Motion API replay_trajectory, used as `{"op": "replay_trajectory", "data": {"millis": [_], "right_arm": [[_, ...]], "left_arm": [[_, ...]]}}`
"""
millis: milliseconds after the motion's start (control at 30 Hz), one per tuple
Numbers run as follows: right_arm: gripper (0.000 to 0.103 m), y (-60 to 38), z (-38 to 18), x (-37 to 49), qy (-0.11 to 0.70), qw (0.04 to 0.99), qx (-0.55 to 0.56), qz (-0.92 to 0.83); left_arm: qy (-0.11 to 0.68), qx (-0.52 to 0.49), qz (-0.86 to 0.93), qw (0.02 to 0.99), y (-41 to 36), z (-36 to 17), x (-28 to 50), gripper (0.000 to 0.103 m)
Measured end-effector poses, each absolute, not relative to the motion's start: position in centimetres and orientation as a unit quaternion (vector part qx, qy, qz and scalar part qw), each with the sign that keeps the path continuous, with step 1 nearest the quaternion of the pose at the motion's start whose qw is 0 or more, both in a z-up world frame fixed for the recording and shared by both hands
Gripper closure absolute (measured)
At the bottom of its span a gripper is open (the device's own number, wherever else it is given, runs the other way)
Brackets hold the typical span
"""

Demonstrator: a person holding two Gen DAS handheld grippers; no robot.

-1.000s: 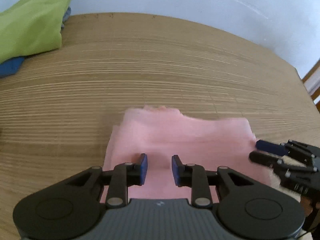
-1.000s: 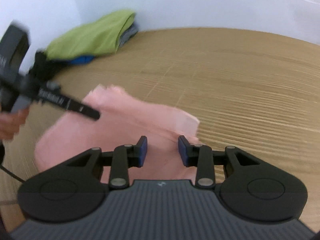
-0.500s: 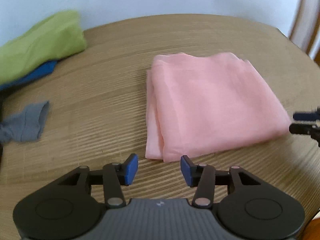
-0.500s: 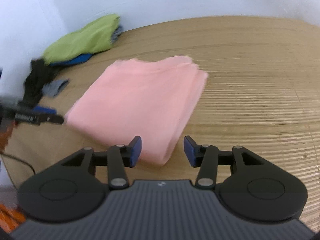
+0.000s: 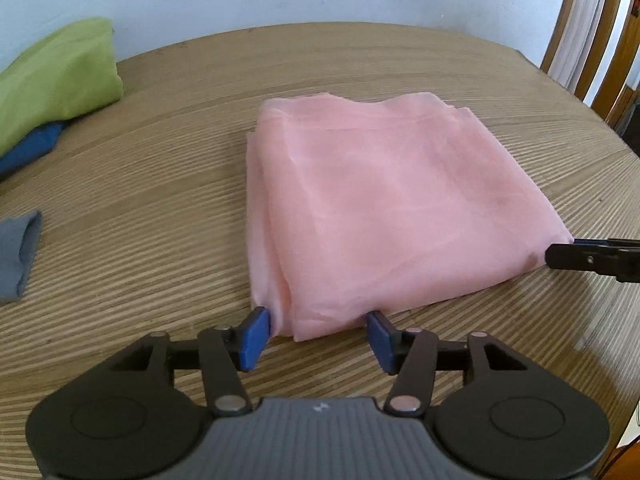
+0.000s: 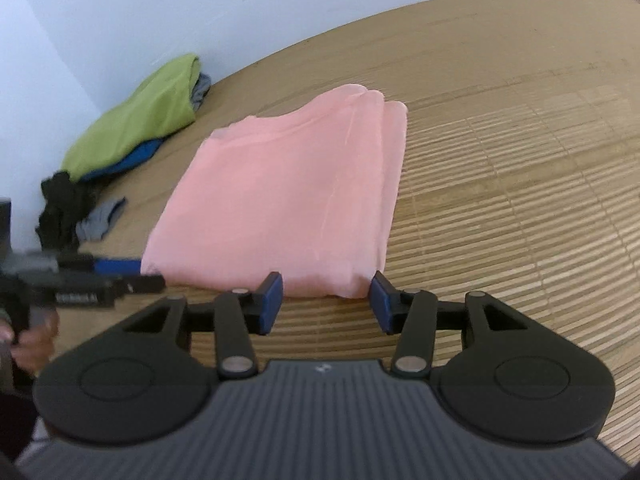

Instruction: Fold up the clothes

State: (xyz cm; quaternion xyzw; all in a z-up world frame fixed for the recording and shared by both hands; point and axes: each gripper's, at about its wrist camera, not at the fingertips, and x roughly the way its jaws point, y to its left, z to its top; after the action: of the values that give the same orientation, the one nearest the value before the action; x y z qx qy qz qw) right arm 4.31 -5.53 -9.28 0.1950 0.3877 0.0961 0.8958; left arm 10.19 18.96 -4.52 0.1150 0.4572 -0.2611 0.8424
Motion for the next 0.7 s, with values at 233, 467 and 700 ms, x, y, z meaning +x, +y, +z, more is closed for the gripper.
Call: {"op": "replay_trajectory", "data": {"millis": [233, 467, 700], "right_arm": [[0.081, -4.1, -9.2, 5.2, 0.383, 0.910, 0.152, 0.044], [0.086, -6.5, -9.0, 4.8, 0.403, 0.904, 0.132, 0.048], [0.082, -9.5, -8.1, 3.2, 0.438, 0.889, 0.078, 0.112]], "left_arm": [[0.451, 0.145, -0.287, 0.833, 16.5, -4.4, 8.6, 0.064], [0.476, 0.123, -0.287, 0.822, 13.8, -4.1, 5.9, 0.059], [0.509, 0.102, -0.209, 0.828, 13.6, -3.1, 3.8, 0.058]]}}
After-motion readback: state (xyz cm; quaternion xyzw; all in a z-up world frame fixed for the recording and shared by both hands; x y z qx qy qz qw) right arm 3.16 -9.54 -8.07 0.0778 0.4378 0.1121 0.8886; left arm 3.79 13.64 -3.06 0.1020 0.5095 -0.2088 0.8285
